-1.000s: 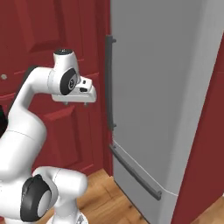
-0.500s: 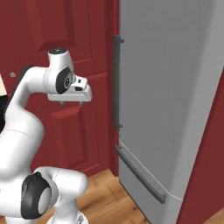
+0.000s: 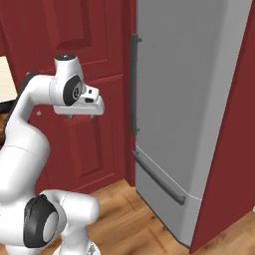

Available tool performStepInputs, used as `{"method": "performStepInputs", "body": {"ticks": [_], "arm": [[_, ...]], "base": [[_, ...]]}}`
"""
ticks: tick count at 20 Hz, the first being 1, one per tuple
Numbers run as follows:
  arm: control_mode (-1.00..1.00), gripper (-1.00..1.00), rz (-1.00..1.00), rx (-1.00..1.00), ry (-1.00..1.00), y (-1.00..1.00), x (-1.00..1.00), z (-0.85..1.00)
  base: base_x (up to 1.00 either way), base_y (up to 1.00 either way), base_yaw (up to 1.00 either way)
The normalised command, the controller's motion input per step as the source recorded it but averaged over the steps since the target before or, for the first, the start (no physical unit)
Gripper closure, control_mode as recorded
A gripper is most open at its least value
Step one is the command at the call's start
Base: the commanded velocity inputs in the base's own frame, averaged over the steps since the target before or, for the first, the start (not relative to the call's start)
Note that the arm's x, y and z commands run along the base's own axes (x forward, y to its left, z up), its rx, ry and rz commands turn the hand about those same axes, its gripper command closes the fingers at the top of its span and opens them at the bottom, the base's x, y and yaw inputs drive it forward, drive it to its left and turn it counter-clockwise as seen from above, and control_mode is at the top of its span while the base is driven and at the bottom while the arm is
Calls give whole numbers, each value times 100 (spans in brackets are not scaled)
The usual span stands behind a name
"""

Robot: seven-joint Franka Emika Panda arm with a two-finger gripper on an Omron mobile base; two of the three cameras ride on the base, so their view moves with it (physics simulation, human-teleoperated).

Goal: Retrieve a lemon from the fridge and place it on the cutting board with the fish.

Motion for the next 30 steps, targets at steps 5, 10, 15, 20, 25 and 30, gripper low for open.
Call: {"method": "performStepInputs", "body": {"ticks": [5,10,15,20,25,30], "arm": [[100,-100,0,0,0,0,0,0],[100,-100,0,0,0,0,0,0],[100,-100,0,0,0,0,0,0],[100,-100,0,0,0,0,0,0],[100,-100,0,0,0,0,0,0],[100,-100,0,0,0,0,0,0]], "base": [[-59,0,-7],[27,0,-6],[59,0,-10],[37,0,-8],[11,5,-1],[0,0,0]]}}
